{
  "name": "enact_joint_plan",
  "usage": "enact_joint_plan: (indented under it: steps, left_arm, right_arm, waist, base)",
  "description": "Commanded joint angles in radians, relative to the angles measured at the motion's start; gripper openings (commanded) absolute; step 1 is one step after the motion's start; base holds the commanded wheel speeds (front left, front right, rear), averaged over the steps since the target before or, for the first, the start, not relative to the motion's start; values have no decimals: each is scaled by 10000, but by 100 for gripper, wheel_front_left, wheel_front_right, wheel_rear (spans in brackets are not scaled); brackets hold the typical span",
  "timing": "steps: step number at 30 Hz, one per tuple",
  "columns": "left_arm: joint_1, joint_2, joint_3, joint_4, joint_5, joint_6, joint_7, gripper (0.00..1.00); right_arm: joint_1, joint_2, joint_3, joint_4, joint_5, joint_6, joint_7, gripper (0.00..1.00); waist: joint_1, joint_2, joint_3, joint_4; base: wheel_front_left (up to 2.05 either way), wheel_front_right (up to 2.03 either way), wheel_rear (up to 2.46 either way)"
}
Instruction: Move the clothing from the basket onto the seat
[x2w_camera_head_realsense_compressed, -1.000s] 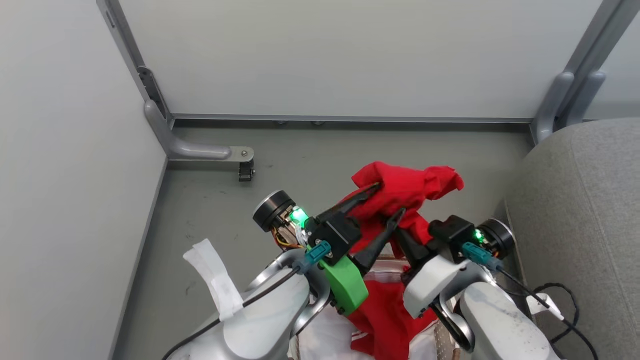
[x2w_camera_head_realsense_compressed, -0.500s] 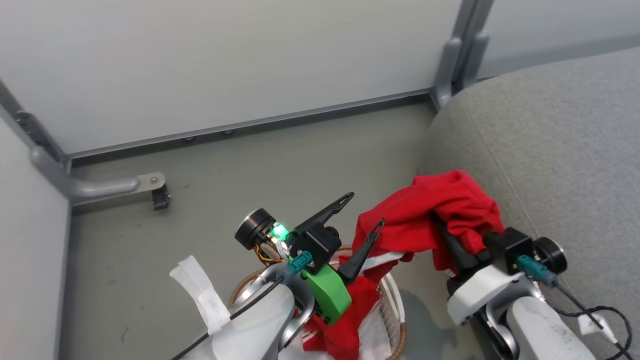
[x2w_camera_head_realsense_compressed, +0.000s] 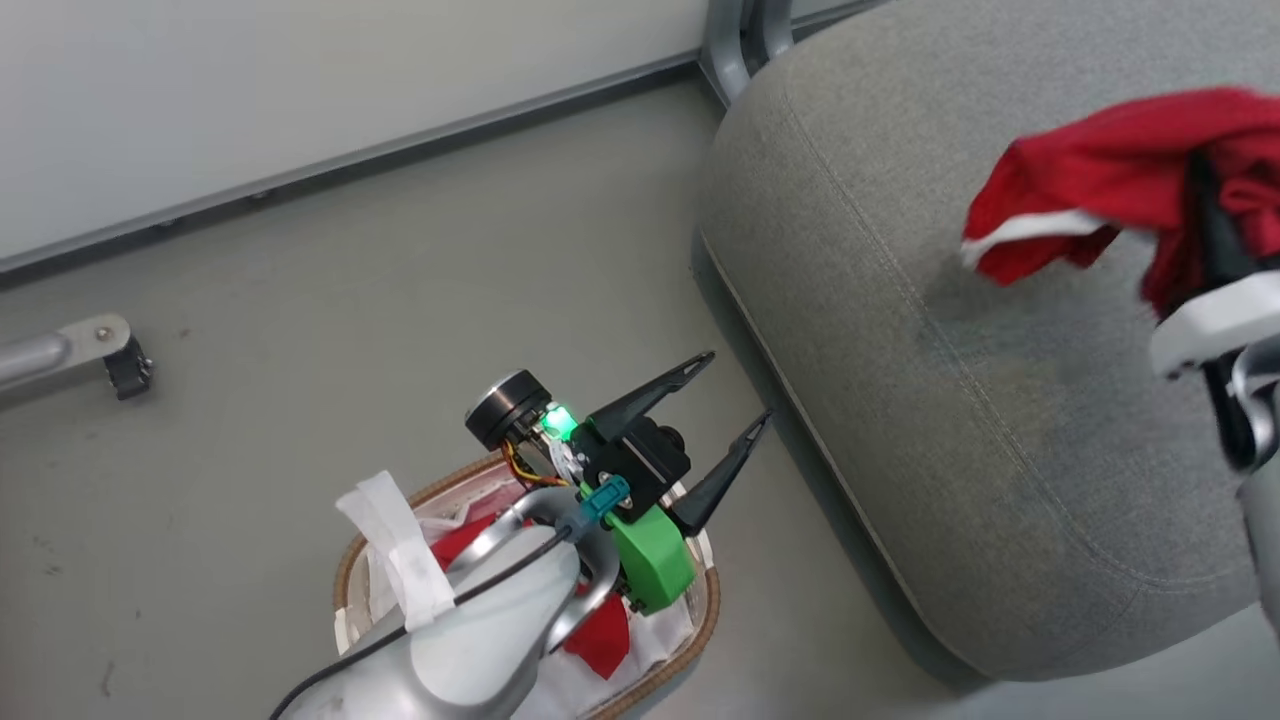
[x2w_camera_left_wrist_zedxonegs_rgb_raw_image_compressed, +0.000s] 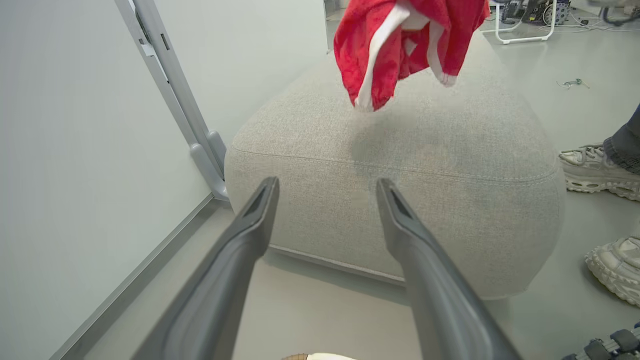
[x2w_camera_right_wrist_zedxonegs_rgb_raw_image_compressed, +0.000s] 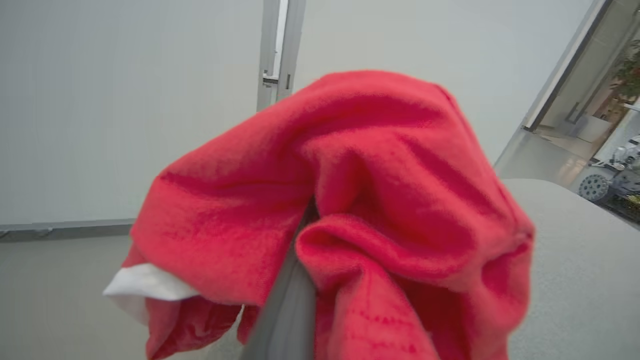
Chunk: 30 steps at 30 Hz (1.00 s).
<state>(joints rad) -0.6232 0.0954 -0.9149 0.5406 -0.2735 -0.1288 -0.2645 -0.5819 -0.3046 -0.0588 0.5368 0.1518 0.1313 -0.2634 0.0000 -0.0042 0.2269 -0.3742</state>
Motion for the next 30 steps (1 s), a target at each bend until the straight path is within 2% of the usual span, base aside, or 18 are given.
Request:
enact_joint_plan:
  steps: [1,5,12,17,20,21,22,23,26,30]
  left_arm:
    - [-348,271,-60,-9,-30,-19,5,100]
    - [-825,546,-155,-79,-51,-19,3,100]
    - [-1370,927,-78,-305,74,-20,5,100]
    - [-1519,1029,-128,-393,118,-20,6,100]
    - [-1480,1086,-38,-351,90,-21,5,100]
    - [-1458,1090,-46,-320,98,-21,6,100]
    - [-1427,1094,-58,-301,72,-21,5,100]
    - [-1405,1092,57,-319,7,-21,5,100]
    - [-1272,1062,362,-359,-12,-21,5,100]
    - [-976,989,698,-293,22,-21,6,100]
  right_arm:
    - [-680,-96,-401,443,-62,-9,-14,0]
    - [-2265,-532,-1396,1704,-464,-10,-16,0]
    - [-4224,-748,-2625,3047,-1439,-10,-16,0]
    - [-4976,-1039,-3416,3697,-2451,-10,-16,0]
    - [-5071,-1087,-4419,3906,-2877,-10,-16,0]
    - [-5011,-1118,-4847,3993,-2981,-10,-14,23]
    - [-4892,-1079,-5313,4036,-3058,-10,-17,95]
    - [-4764,-1056,-5728,4015,-3205,-10,-16,100]
    - [-4229,-866,-6793,3860,-3749,-10,-16,100]
    - [-3499,-552,-7163,3457,-4063,-10,-16,100]
  waist:
    - [0,42,2043,444]
    - [0,42,2943,922]
    - [0,42,4158,1464]
    - [0,42,4586,1742]
    - [0,42,4673,1855]
    - [0,42,4671,1883]
    - [0,42,4656,1908]
    - [0,42,4625,1919]
    - [0,42,4386,1998]
    - [0,42,3872,2052]
  base:
    - [0,0,0]
    - [0,0,0]
    - [0,0,0]
    - [0,0,0]
    - [0,0,0]
    - [0,0,0]
    - [0,0,0]
    - [0,0,0]
    - [0,0,0]
    - [0,0,0]
